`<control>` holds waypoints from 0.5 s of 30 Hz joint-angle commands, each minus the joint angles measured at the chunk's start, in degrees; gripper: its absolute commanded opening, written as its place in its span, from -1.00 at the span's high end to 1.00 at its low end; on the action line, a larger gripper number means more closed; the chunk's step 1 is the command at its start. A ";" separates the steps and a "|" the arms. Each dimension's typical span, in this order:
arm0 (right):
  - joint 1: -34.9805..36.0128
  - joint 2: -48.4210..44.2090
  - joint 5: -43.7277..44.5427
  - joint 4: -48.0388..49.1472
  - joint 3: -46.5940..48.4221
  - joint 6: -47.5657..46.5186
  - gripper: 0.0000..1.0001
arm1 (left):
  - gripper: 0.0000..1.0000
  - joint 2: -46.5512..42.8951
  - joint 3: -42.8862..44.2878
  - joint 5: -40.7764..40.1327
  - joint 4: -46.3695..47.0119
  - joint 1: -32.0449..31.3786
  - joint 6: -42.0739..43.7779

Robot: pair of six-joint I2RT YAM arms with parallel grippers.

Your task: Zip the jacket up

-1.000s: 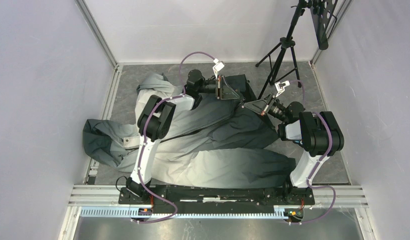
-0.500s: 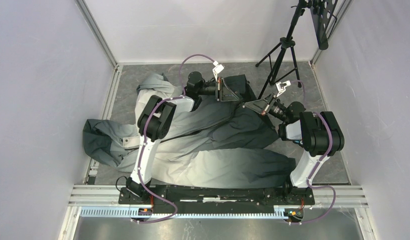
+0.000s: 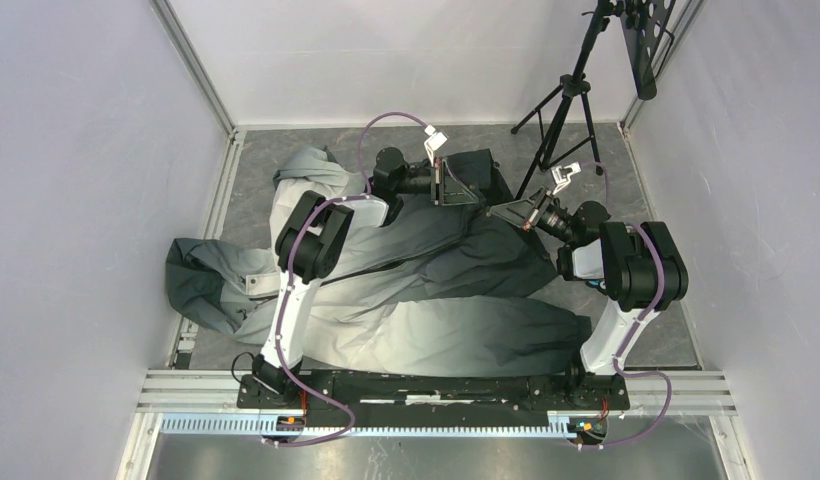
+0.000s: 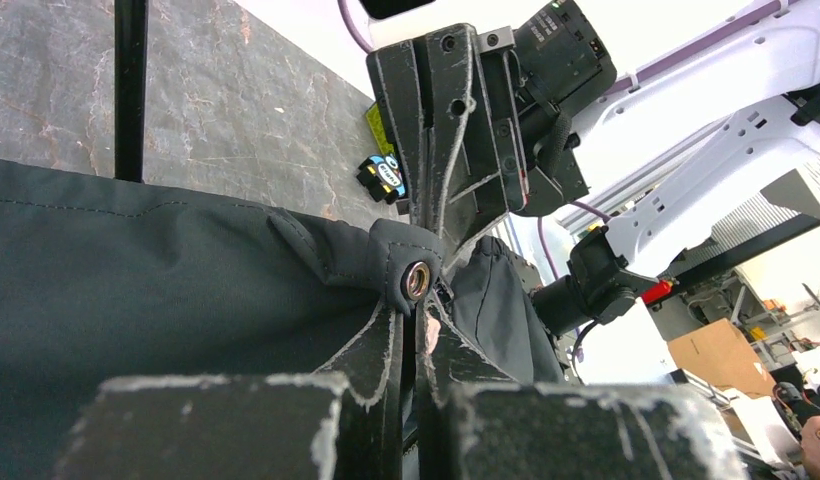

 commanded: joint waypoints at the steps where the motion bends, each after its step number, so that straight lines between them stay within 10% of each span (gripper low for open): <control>1: -0.22 -1.84 2.89 -4.76 2.09 -4.26 0.99 | 0.95 -3.79 -1.05 0.23 5.00 -1.48 1.48; 15: -2.45 -3.10 5.09 4.58 -0.86 1.41 1.00 | 0.95 -4.71 -5.49 -3.86 2.63 -1.40 5.81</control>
